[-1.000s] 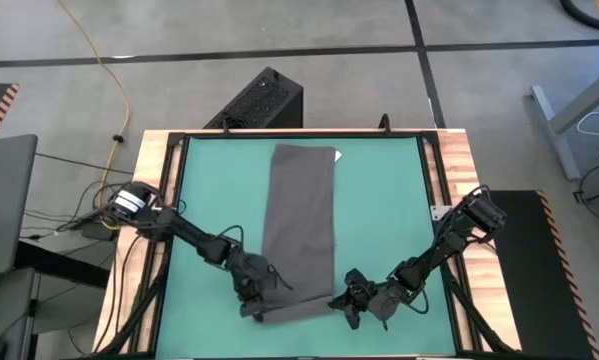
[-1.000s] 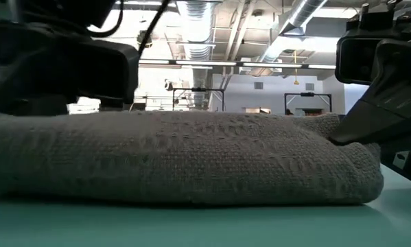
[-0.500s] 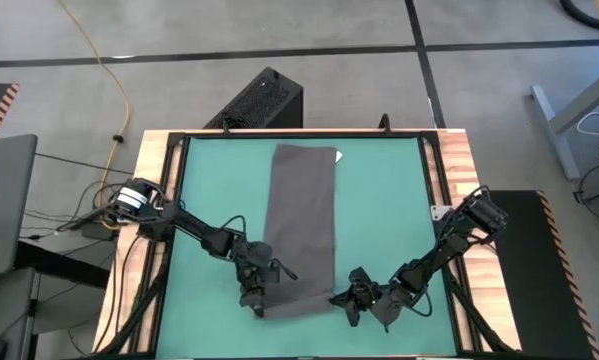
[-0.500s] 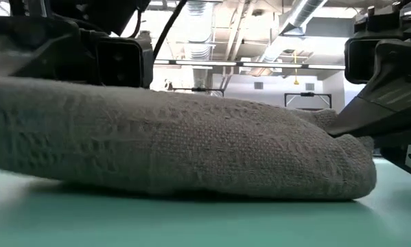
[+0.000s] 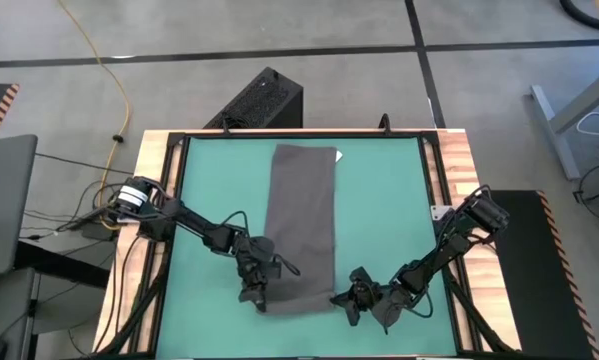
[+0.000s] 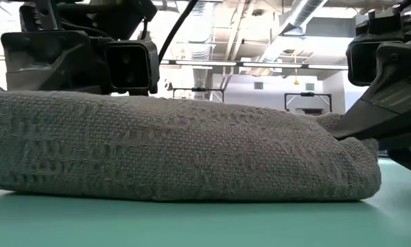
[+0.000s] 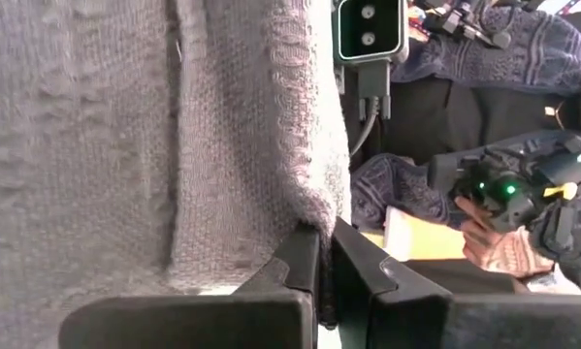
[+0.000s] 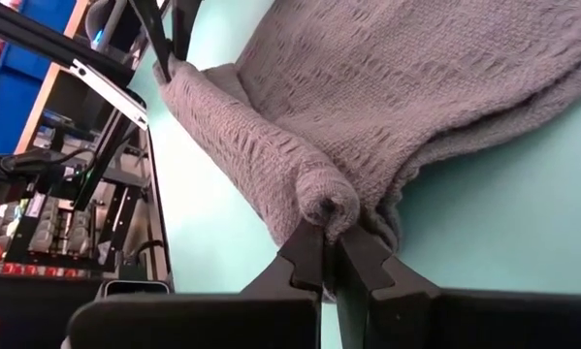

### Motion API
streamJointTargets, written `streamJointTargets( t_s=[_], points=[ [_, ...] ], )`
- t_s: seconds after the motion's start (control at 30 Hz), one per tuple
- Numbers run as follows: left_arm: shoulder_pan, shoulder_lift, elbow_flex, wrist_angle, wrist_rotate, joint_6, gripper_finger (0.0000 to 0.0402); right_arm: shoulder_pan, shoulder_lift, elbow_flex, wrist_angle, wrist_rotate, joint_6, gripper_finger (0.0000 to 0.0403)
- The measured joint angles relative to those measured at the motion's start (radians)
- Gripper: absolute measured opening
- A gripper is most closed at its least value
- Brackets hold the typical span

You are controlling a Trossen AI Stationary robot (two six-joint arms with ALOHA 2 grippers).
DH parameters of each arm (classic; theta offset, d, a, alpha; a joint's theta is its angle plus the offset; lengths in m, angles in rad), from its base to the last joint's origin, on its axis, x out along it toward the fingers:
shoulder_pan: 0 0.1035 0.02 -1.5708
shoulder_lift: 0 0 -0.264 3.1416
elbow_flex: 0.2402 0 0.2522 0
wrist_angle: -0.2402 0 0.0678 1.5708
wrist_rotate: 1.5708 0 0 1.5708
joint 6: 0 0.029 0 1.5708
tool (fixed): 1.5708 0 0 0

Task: Roll towel into tight, uniform cylinder
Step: Roll the gray towel

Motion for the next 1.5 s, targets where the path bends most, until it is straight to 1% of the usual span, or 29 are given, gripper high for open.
streamJointTargets(
  t_s=[0.1,0.2,0.4,0.63,0.77,0.93,1.1,1.17,1.23,1.4,1.5],
  points=[
    [-0.002,0.0,0.0,-0.001,-0.024,0.047,0.0003,0.0,0.0,0.0,0.0,-0.002,-0.003,0.0025],
    [-0.005,0.0,0.0,0.0,-0.082,0.078,0.0018,0.0,0.0,0.0,0.0,-0.004,-0.01,0.0025],
    [-0.007,0.0,0.0,-0.003,-0.214,0.079,0.0052,-0.007,0.001,0.0,-0.001,-0.011,-0.029,0.0025],
    [-0.005,0.0,0.0,-0.003,-0.359,0.082,0.0057,-0.015,0.001,-0.001,-0.002,-0.023,-0.03,0.0025],
    [-0.004,0.0,0.001,-0.018,-0.354,0.121,0.0071,-0.015,0.001,-0.001,-0.002,-0.023,-0.031,0.0025],
    [0.017,-0.004,0.004,-0.079,-0.323,0.128,0.0113,-0.015,0.002,-0.001,-0.002,-0.022,-0.033,0.0025],
    [0.052,-0.008,0.004,-0.096,-0.22,0.134,0.0155,-0.015,0.002,-0.001,-0.002,-0.02,-0.033,0.0025],
    [0.063,-0.034,0.0,-0.136,-0.22,0.131,0.0162,-0.015,0.002,-0.001,-0.002,-0.016,-0.033,0.0025],
    [0.071,-0.08,0.0,-0.186,-0.251,0.156,0.0164,-0.015,0.002,-0.001,-0.001,-0.011,-0.034,0.0025],
    [0.066,-0.273,0.0,-0.383,-0.388,0.258,0.0164,-0.018,0.002,-0.001,-0.001,-0.001,-0.034,0.0025],
    [0.011,-0.377,0.001,-0.412,-0.483,0.32,0.0165,-0.019,0.002,-0.001,-0.001,0.01,-0.03,0.0025]
  ],
)
